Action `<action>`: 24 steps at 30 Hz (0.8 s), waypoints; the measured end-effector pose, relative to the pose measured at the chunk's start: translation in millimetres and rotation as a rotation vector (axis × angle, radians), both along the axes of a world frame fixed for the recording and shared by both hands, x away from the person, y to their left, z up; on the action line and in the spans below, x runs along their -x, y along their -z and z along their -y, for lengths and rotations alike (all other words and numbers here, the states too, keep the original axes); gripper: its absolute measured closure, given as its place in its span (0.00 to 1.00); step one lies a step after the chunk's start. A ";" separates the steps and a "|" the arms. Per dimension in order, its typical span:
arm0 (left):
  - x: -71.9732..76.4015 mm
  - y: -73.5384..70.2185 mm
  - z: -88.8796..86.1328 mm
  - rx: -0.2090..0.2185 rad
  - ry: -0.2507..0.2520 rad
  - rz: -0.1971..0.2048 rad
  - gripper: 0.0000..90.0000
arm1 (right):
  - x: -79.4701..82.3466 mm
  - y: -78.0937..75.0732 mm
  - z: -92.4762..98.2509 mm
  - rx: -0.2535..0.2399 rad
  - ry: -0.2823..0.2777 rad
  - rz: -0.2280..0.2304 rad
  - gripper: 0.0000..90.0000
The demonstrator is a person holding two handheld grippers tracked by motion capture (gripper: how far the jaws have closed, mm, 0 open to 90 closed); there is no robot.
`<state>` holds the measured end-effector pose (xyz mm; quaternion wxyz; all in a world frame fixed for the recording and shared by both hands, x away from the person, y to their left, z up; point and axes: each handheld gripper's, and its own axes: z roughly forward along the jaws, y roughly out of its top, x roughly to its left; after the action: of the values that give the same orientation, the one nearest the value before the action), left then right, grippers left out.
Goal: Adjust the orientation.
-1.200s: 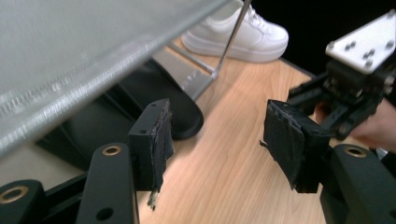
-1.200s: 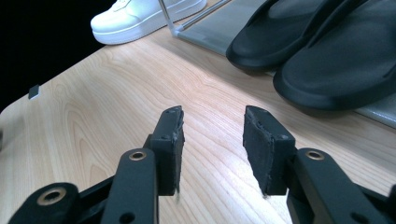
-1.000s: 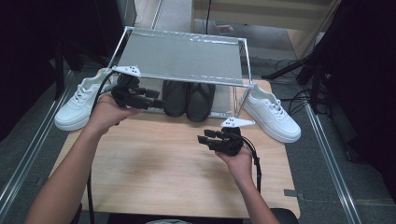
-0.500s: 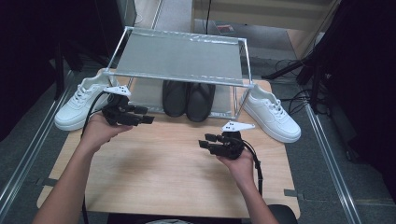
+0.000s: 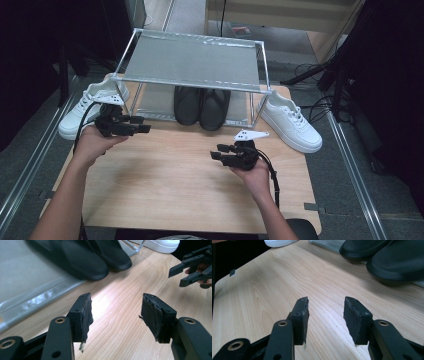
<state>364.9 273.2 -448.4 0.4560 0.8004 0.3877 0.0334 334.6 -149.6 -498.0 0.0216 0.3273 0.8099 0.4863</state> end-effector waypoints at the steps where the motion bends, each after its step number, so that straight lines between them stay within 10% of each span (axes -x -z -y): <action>1: -0.7 1.7 -2.5 -0.008 -0.006 -0.003 0.47 | -0.5 0.2 0.6 -0.002 0.002 0.001 0.62; 24: -22.0 16.3 -81.3 0.023 -0.174 -0.020 0.50 | 2.8 2.0 12.7 0.010 0.033 -0.011 0.63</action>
<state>387.0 354.5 -464.7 0.4566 0.7586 0.4608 0.0603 331.8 -162.3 -500.0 0.0267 0.3432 0.8071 0.4798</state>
